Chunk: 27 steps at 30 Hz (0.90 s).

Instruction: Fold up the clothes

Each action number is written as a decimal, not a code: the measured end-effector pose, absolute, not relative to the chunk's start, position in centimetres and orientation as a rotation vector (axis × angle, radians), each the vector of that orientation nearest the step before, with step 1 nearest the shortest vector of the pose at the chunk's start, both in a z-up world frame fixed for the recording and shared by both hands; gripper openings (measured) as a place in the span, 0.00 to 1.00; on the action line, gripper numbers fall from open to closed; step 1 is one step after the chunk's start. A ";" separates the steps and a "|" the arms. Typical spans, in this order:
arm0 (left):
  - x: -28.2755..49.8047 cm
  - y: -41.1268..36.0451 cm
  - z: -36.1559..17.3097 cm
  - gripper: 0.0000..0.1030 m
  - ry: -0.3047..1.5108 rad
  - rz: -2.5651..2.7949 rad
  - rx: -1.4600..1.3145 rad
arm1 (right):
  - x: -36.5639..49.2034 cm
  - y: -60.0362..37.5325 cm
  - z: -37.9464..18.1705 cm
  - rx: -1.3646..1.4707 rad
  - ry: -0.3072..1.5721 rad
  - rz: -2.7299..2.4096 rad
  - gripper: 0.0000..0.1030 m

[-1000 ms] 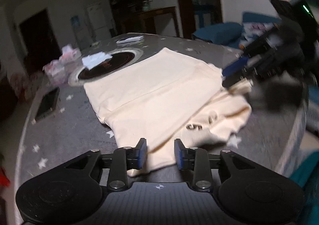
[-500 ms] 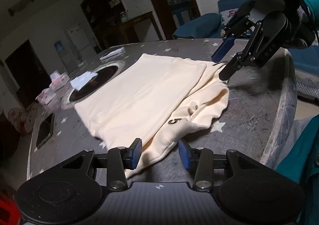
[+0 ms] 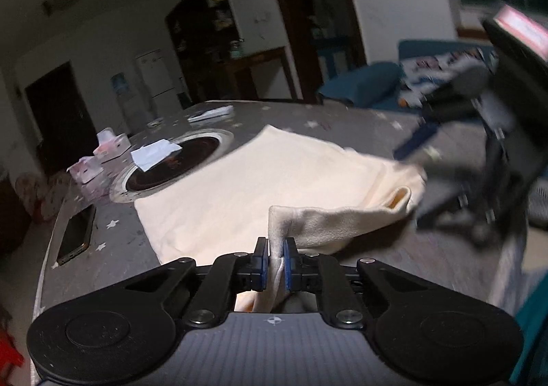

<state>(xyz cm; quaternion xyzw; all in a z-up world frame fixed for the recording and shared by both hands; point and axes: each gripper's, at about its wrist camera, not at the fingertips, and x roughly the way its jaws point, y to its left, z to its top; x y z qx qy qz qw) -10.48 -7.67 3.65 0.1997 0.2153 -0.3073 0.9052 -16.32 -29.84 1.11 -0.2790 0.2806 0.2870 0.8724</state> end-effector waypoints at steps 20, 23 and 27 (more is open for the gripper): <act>-11.7 -5.9 1.8 0.41 0.487 -0.640 0.526 | -12.0 -30.6 2.3 -0.382 0.611 0.674 0.10; -12.2 -5.7 1.0 0.41 0.491 -0.628 0.575 | -12.0 -30.6 2.4 -0.370 0.611 0.663 0.09; -12.1 -5.4 0.6 0.13 0.494 -0.632 0.587 | -12.4 -30.5 2.4 -0.367 0.600 0.646 0.07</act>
